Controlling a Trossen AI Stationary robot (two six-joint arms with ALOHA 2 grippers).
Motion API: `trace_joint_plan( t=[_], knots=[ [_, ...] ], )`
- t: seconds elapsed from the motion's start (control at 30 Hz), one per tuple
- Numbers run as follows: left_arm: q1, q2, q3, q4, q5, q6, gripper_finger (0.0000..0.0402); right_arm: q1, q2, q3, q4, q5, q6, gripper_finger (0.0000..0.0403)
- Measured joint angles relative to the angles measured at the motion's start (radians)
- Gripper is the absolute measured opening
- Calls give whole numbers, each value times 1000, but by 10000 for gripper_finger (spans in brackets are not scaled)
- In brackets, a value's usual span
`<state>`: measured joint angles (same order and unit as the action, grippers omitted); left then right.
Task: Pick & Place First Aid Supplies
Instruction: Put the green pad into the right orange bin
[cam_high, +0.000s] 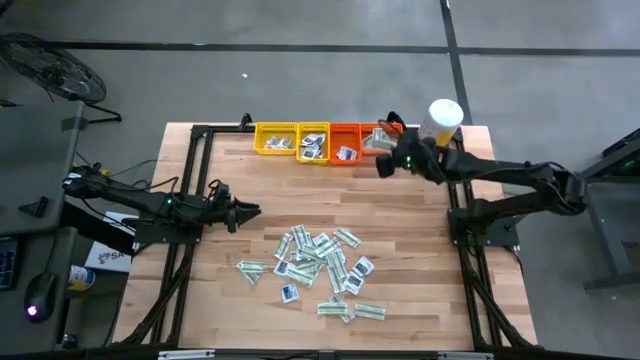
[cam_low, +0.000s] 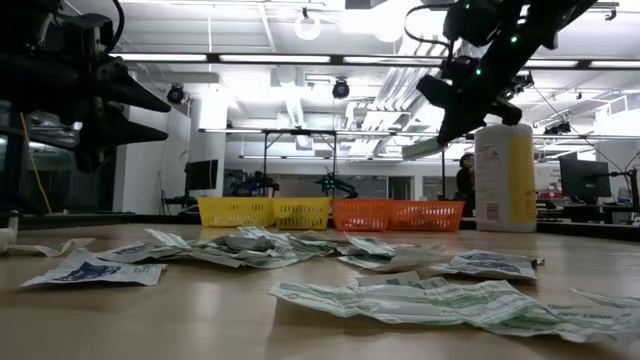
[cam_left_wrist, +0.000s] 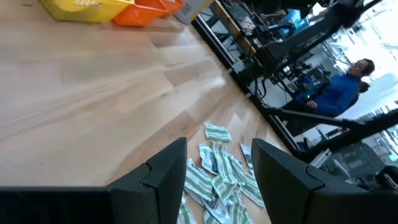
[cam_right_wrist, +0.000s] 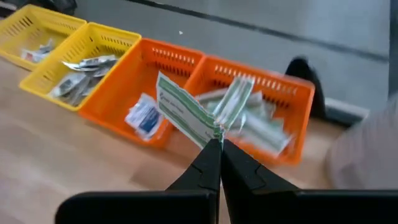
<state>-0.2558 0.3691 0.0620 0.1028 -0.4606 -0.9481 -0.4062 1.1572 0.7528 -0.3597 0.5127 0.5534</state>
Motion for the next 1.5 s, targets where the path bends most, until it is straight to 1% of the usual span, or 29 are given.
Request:
trace_joint_plan(
  t=[0.1,0.2,0.47,0.6,0.7,0.93,1.2,1.33,1.5],
  knots=[
    [0,0,0,0,-11,-3,179,-79,13,0,62,-68,-134,0],
    [0,0,0,0,-28,-9,179,-151,47,0,117,-139,-196,0],
    [0,0,0,0,-60,-27,179,-285,204,0,222,-250,-229,0],
    [0,0,0,0,-78,-50,179,-321,289,0,301,-332,-248,0],
    [0,0,0,0,-82,-54,179,-336,338,0,338,-364,-248,2],
    [0,0,0,0,-84,-78,179,-361,365,0,353,-362,-249,24],
    [0,0,0,0,-84,-78,179,-387,362,0,346,-384,-243,85],
    [0,0,0,-2,-84,-78,179,-386,336,0,345,-387,-240,113],
    [0,0,0,-9,-84,-77,179,-386,262,0,348,-388,-240,135]
  ],
)
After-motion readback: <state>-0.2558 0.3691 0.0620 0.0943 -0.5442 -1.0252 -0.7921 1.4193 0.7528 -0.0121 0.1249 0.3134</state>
